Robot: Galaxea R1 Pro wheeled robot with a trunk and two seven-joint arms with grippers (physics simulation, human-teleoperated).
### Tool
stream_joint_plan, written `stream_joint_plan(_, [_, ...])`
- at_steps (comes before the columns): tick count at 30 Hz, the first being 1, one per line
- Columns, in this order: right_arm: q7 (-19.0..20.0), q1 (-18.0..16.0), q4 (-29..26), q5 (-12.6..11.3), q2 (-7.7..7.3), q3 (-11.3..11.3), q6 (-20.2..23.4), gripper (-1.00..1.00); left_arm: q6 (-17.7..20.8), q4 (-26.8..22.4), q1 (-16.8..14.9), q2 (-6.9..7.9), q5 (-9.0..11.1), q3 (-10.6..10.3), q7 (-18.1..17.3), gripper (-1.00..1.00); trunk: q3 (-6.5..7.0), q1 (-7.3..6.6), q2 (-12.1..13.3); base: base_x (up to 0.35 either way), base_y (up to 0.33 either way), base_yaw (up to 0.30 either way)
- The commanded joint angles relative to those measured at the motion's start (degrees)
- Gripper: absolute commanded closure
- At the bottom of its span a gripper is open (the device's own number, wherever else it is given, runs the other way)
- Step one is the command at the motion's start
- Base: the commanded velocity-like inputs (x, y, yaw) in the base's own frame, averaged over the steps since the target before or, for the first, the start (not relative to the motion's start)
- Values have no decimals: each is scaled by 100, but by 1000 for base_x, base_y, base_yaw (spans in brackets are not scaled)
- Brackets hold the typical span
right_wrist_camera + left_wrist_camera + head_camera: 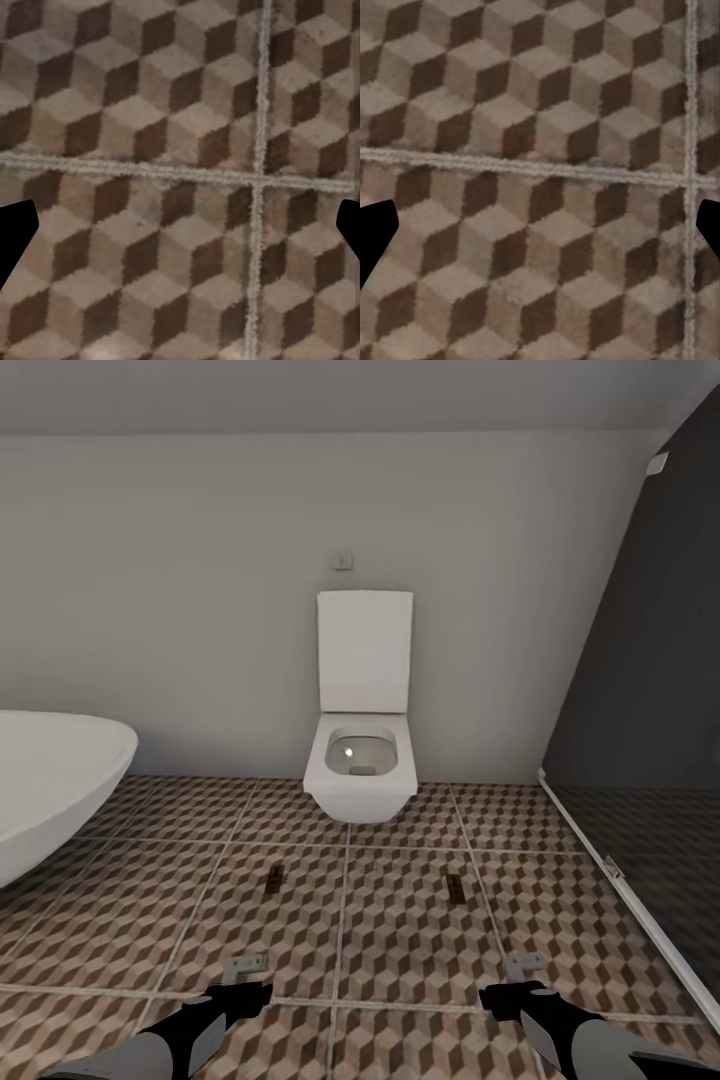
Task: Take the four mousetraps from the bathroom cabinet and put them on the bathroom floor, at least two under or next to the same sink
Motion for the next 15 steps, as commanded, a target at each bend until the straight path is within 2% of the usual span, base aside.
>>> stream_joint_plan(1, [2, -6, 11, 59, -2, -48, 1, -100, -20, 8, -4, 1, 60, -48, -19, -100, 18, -4, 0, 0, 0, 0])
stream_joint_plan(15, [1, -6, 11, 59, 0, -47, 7, -100, -20, 8, -4, -1, 60, -48, -19, -100, 328, -40, 18, 0, 0, 0])
